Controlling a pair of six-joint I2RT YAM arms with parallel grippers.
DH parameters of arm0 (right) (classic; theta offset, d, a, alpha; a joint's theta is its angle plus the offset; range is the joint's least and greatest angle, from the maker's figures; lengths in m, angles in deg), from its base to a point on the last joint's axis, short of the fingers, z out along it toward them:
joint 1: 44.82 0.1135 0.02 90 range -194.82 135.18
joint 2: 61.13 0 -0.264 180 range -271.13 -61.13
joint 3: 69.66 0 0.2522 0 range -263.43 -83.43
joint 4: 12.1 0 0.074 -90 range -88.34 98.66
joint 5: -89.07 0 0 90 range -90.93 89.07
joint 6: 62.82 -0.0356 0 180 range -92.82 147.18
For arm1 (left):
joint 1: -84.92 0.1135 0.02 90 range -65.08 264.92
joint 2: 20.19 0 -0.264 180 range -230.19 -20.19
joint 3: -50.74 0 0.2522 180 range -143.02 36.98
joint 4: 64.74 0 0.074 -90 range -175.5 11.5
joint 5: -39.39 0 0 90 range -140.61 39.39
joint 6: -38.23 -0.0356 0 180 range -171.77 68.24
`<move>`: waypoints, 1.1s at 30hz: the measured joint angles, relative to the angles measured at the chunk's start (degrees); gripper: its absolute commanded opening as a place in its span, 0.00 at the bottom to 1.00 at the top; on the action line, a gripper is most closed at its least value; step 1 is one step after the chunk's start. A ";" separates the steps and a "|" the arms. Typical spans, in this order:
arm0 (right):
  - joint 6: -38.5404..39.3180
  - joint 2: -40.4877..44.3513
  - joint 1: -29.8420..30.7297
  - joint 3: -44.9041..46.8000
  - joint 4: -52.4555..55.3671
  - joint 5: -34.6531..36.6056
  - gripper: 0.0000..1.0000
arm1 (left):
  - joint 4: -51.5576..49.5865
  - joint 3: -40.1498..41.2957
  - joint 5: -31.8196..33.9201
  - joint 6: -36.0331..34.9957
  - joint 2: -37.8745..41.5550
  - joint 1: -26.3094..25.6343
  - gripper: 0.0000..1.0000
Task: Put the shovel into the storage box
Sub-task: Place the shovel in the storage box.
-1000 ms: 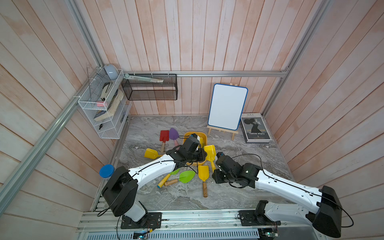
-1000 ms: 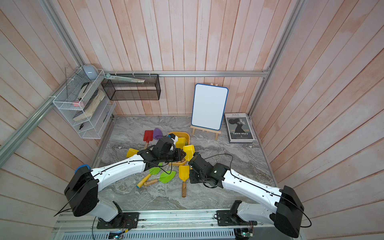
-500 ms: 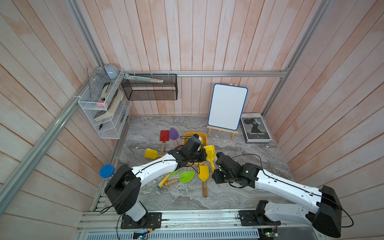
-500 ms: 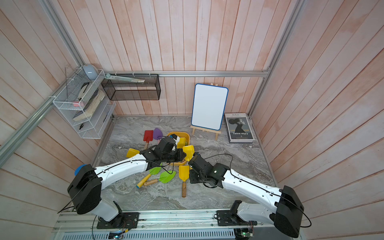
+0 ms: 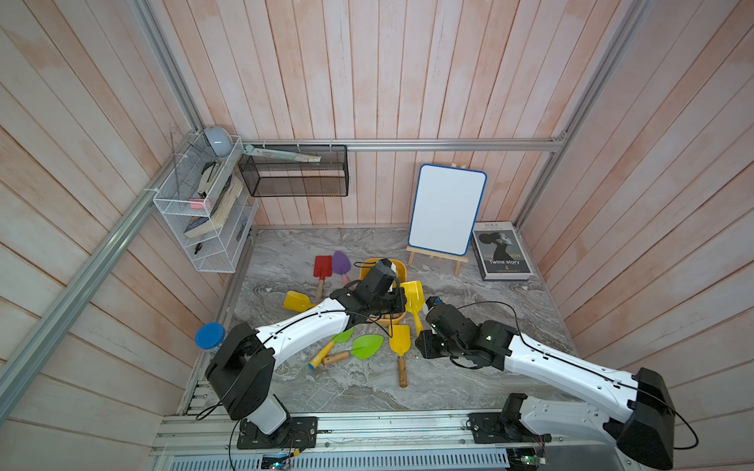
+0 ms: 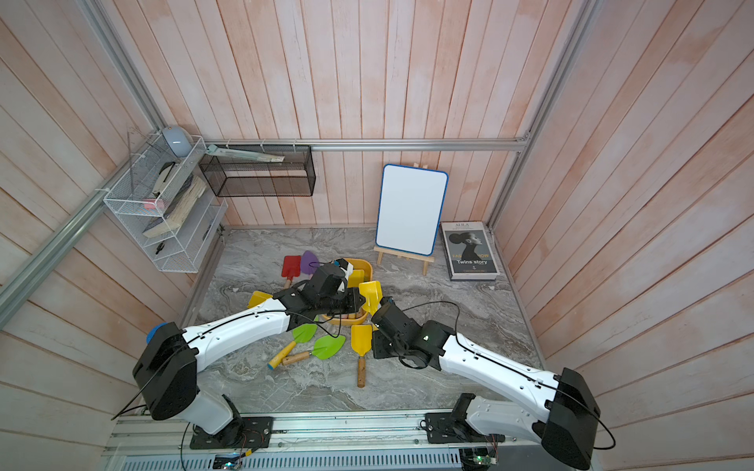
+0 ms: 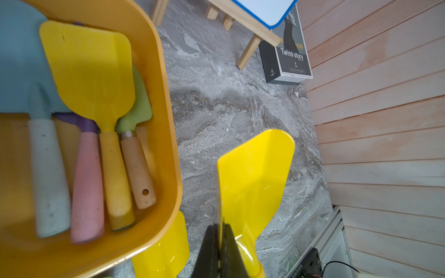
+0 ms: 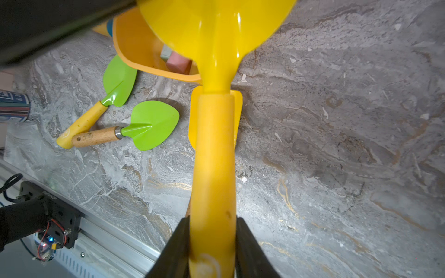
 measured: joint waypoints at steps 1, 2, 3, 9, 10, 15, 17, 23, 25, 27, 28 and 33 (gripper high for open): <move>0.04 0.44 -0.02 0.00 -0.20 0.00 0.39 | -0.76 -0.92 -0.11 -0.66 0.00 0.92 0.03; 0.02 0.79 -0.09 0.02 -0.68 -0.02 0.40 | -1.40 -1.84 -0.33 -1.42 0.00 1.92 0.03; 0.04 1.03 -0.11 0.00 -1.14 -0.04 0.41 | -2.08 -2.64 -0.66 -2.10 0.00 2.86 0.03; 0.46 2.23 -0.98 0.22 -1.46 -0.96 0.44 | -6.45 -8.41 -1.31 -8.66 -0.39 9.84 0.03; 0.50 2.43 -1.20 0.33 -1.49 -1.14 0.44 | -7.10 -9.51 -1.49 -9.84 -0.81 11.02 0.03; 1.31 2.95 -2.14 0.83 -1.49 -2.12 0.43 | -9.31 -14.34 -2.71 -15.63 -5.18 14.71 0.03; 1.44 2.95 -2.38 0.83 -1.49 -2.23 0.42 | -10.08 -15.54 -3.17 -17.79 -7.50 15.76 0.03; 1.46 2.97 -2.43 2.16 -1.95 -3.06 0.40 | -11.41 -17.22 -4.28 -22.32 -13.51 18.43 0.03; 1.36 2.97 -2.43 2.69 -1.92 -3.43 0.40 | -11.65 -17.97 -4.20 -23.52 -15.04 19.06 0.03; 1.33 2.97 -2.43 2.80 -1.95 -3.54 0.39 | -11.72 -18.97 -4.00 -24.55 -16.20 19.39 0.03; 1.33 2.97 -2.43 2.80 -2.03 -3.61 0.39 | -11.67 -19.45 -3.89 -25.09 -16.63 19.45 0.03; 1.29 2.95 -2.43 2.80 -2.58 -3.69 0.38 | -11.23 -20.11 -3.15 -27.02 -17.46 19.43 0.03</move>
